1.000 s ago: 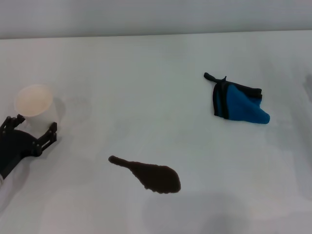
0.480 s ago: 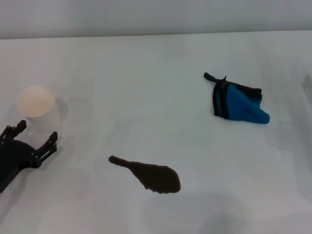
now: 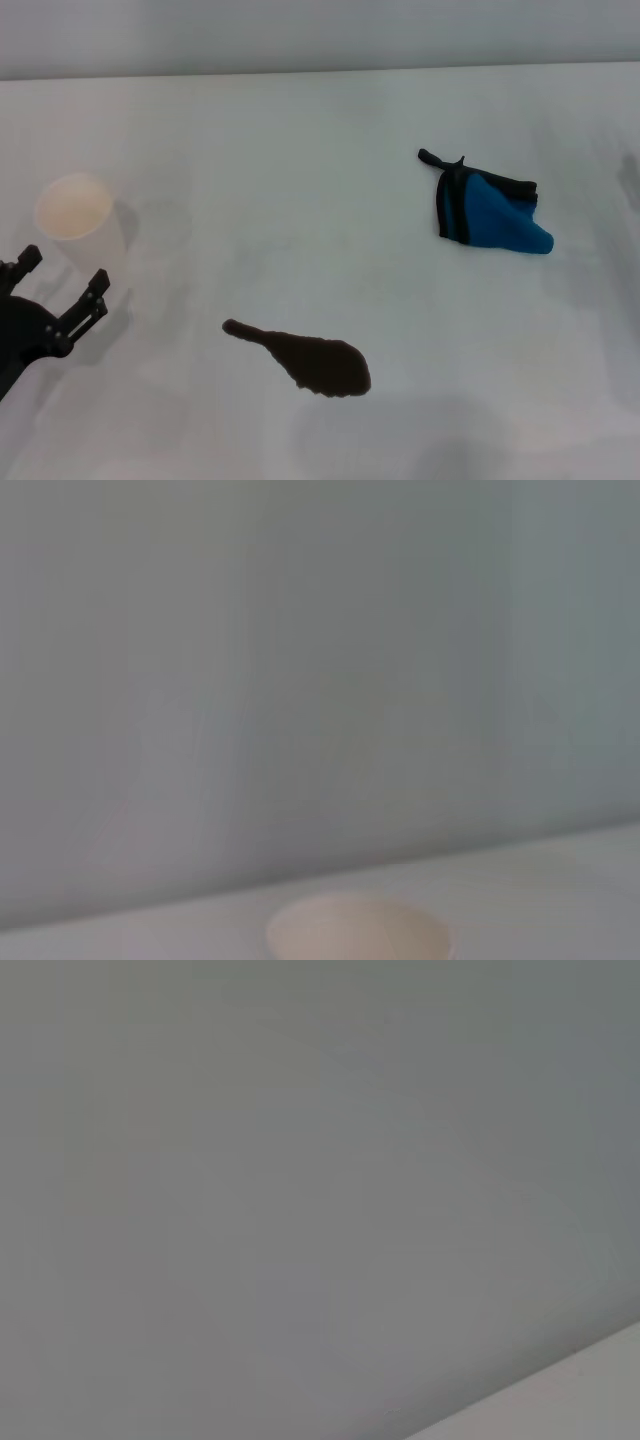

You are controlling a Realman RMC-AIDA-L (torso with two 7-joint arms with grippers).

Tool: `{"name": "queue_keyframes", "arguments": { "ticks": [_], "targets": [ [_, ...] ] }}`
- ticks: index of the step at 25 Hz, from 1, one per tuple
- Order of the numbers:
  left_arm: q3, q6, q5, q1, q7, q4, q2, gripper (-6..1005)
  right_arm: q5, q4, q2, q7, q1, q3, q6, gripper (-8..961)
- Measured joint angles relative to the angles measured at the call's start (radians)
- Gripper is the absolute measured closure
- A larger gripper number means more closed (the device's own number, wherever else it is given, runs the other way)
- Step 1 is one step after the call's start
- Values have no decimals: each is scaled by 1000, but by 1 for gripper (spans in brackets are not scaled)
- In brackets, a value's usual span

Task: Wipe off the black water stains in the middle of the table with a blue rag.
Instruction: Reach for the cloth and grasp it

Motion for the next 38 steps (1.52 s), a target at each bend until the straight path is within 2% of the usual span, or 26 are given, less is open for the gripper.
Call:
{"name": "queue_keyframes", "arguments": {
  "ticks": [6, 8, 9, 11, 20, 23, 29, 34, 38],
  "targets": [
    [-4, -150, -36, 19, -29, -3, 1, 119, 0, -5, 0, 6, 7, -22, 3, 82],
    [-4, -164, -47, 21, -38, -3, 2, 120, 0, -7, 0, 35, 9, -28, 9, 82],
    [-4, -214, -103, 28, -80, -4, 4, 120, 0, -10, 0, 61, 9, -36, 10, 82],
    [-4, -229, -137, 30, -108, -4, 4, 121, -7, -28, -2, 117, 10, -71, 11, 83],
    [-4, -175, -366, 13, -279, -28, 4, 123, -25, -142, -5, 250, 14, -252, 11, 83],
    [-13, -151, -375, 7, -297, -30, 5, 123, -25, -189, -5, 286, 18, -312, 12, 82],
    [-102, -157, -376, 0, -319, -29, -3, 123, -25, -316, -10, 423, 22, -451, 2, 82],
    [-140, -154, -377, -11, -331, -29, -1, 123, -34, -455, -18, 541, 21, -577, -53, 83],
    [-192, -171, -378, -15, -367, -31, -3, 123, -159, -589, -30, 694, 30, -624, -147, 82]
  ]
}}
